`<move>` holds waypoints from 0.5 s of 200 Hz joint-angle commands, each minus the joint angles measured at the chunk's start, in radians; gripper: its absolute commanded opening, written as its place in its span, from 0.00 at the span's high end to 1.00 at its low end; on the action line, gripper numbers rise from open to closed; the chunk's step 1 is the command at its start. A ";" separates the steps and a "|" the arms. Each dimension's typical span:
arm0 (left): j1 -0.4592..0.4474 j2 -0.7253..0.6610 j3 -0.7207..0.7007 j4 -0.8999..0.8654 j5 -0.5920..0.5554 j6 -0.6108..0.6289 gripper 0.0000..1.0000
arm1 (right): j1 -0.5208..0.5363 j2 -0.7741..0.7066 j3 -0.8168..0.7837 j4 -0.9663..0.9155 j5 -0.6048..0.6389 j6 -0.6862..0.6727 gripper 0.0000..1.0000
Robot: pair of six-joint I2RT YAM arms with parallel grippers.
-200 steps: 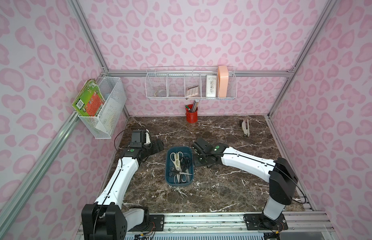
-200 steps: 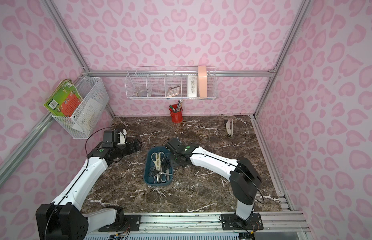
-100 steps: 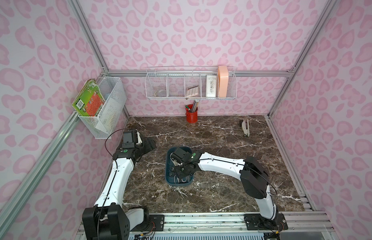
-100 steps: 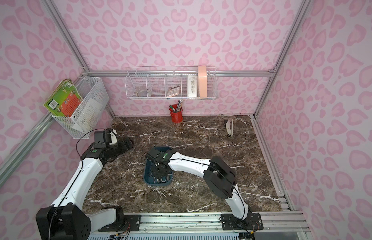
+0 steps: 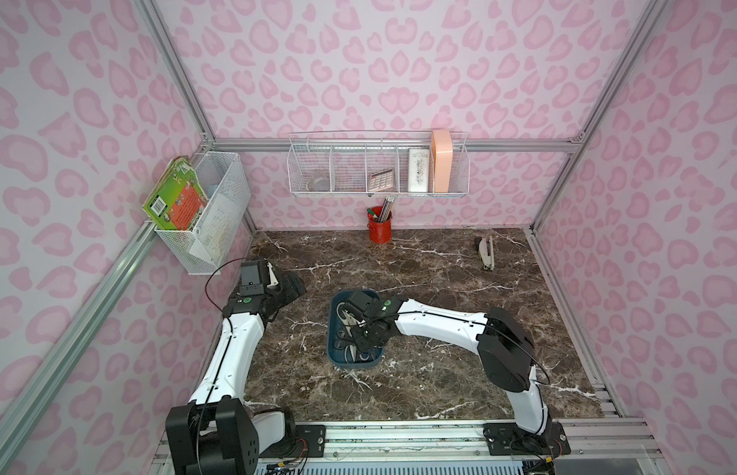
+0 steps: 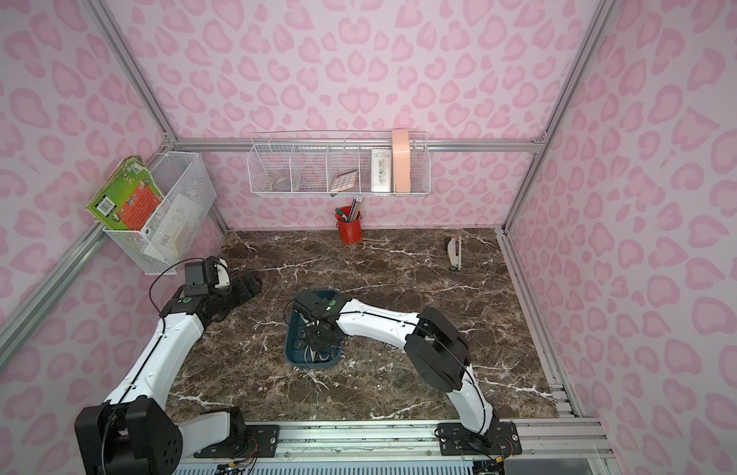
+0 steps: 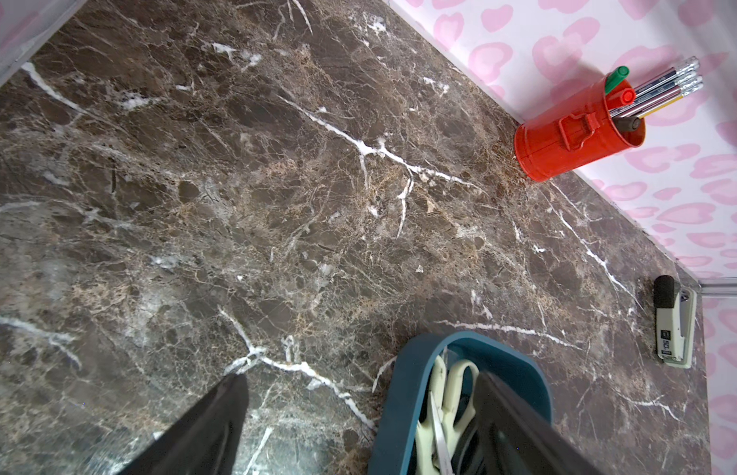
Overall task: Put the scissors into the storage box
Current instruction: Place the scissors in the storage box, then reset both arms
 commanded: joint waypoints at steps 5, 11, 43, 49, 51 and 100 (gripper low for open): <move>0.001 0.008 -0.011 0.033 -0.024 0.006 0.09 | -0.034 -0.088 -0.043 0.085 0.050 -0.011 0.64; 0.001 0.011 -0.016 0.040 -0.024 0.008 0.09 | -0.050 -0.123 -0.063 0.106 0.068 -0.018 0.64; 0.001 0.012 -0.051 0.087 -0.054 0.003 0.07 | -0.192 -0.335 -0.224 0.243 0.202 -0.094 0.64; 0.001 0.009 -0.058 0.099 -0.068 0.007 0.07 | -0.232 -0.376 -0.261 0.284 0.219 -0.134 0.64; 0.002 0.009 -0.061 0.103 -0.072 0.008 0.07 | -0.244 -0.390 -0.282 0.296 0.226 -0.150 0.64; -0.001 0.083 -0.146 0.330 -0.183 0.173 0.01 | -0.729 -0.680 -0.810 0.865 0.146 -0.436 0.65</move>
